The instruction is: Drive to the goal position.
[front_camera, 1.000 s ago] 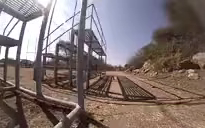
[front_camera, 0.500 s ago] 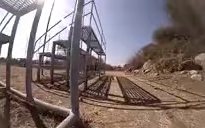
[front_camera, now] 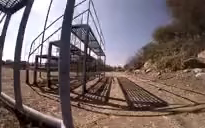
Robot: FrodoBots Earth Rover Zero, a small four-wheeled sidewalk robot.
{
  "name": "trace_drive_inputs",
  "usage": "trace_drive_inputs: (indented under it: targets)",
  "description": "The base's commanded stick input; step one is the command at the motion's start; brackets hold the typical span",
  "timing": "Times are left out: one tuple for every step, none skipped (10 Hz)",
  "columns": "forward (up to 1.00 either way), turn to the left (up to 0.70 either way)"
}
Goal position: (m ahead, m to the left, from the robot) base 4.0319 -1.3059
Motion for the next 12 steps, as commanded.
trace_drive_inputs:
  targets:
    - [0.50,-0.50]
    - [0.50,-0.48]
    - [0.50,-0.02]
    - [0.50,0.00]
    - [0.50,0.00]
    - [0.50,0.00]
    - [0.50,0.00]
    - [0.50,0.00]
    - [0.50,0.00]
    - [0.50,0.00]
    - [0.50,0.00]
    - [0.50,0.00]
